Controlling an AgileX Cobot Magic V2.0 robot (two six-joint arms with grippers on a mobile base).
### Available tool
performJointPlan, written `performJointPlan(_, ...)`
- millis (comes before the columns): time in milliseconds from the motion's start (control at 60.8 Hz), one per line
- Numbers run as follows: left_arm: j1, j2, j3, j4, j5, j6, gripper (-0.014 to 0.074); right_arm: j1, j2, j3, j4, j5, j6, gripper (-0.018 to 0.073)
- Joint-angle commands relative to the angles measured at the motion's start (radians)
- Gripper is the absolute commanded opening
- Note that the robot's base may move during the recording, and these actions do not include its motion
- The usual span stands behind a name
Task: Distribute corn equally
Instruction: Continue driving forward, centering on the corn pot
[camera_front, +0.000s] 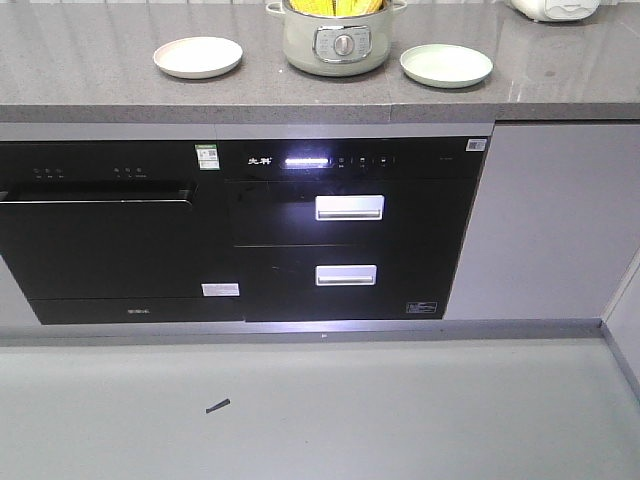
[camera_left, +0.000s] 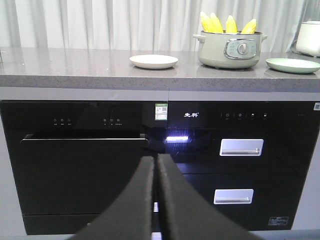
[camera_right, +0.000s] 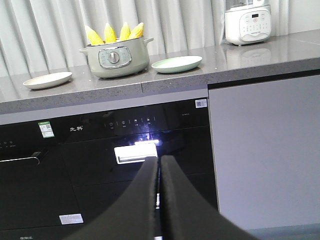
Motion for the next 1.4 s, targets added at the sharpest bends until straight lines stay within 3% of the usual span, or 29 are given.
performJointPlan(0,-0.01,-0.013,-0.025,-0.008,-0.075,-0.007,-0.0006,-0.002,-0.003,0.018,-0.01,-0.073,-0.003,-0.0002)
performJointPlan(1382,-0.01,-0.013,-0.025,-0.008,-0.075,-0.007,-0.0006,-0.002,-0.003,0.018,-0.01,-0.073,-0.003,-0.0002)
